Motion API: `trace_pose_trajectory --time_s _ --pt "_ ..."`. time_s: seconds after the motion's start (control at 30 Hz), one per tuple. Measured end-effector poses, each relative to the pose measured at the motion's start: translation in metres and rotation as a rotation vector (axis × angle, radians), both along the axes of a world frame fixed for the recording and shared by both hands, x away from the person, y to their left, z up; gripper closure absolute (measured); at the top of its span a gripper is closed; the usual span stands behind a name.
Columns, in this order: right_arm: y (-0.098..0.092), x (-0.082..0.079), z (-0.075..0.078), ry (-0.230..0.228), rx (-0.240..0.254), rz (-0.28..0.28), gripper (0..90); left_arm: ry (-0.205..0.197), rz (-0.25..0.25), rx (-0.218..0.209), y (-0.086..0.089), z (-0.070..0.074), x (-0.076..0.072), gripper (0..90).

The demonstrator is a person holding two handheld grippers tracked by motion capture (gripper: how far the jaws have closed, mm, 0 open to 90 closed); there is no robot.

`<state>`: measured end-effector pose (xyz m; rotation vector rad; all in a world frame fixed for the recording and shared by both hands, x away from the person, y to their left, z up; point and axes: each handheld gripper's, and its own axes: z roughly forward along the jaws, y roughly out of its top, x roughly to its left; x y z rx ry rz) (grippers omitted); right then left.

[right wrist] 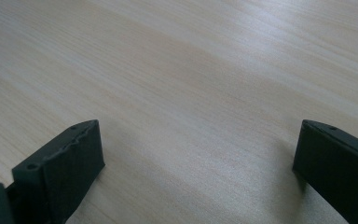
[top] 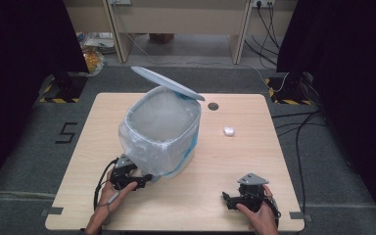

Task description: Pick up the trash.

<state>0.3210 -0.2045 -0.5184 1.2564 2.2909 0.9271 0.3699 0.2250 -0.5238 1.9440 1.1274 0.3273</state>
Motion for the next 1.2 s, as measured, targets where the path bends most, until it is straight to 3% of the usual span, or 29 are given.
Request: trace_pose_trajectory --time_s 0.07,0.13,0.17,0.2,0.23,0.27,0.4,0.57,0.77,0.9,1.1,1.2 --pt "0.000 0.000 0.000 -0.004 0.004 0.003 5.2 0.000 0.000 0.000 0.000 0.000 0.000 17.6" --pt "-0.004 0.002 0.004 -0.047 0.042 0.010 22.2 0.001 0.000 0.000 0.000 0.000 0.000 17.0" --pt "-0.004 0.002 0.004 -0.047 0.042 0.010 22.2 0.001 0.001 0.000 0.000 0.000 0.000 17.0" --pt "-0.005 0.003 0.005 -0.052 0.045 -0.001 13.0 0.000 0.001 0.000 0.000 0.000 0.000 16.9" --pt "-0.005 0.005 0.008 -0.067 0.043 -0.021 11.5 0.001 0.000 0.001 0.000 0.000 0.000 16.9" --pt "-0.006 0.006 0.011 -0.081 0.045 -0.018 17.6 0.001 0.000 0.000 0.000 0.000 0.000 16.9" --pt "-0.011 0.012 0.025 -0.117 0.045 -0.034 15.9 0.000 -0.002 0.000 0.000 0.000 0.000 16.9" --pt "-0.014 0.021 0.033 -0.129 0.056 -0.052 15.7 0.001 -0.003 0.001 0.001 0.000 0.000 16.7" --pt "-0.015 0.042 0.050 -0.189 0.070 -0.079 20.5 0.000 -0.003 0.002 0.001 0.000 0.000 16.5" --pt "-0.014 0.062 0.059 -0.199 0.073 -0.088 27.8 0.000 -0.003 0.002 0.001 0.000 0.000 16.5" --pt "-0.010 0.088 0.057 -0.190 0.052 -0.100 29.3 0.002 -0.004 0.004 0.001 0.000 0.000 16.5" --pt "-0.009 0.098 0.057 -0.182 0.079 -0.105 32.0 0.002 -0.005 0.003 0.001 0.000 0.000 16.4"
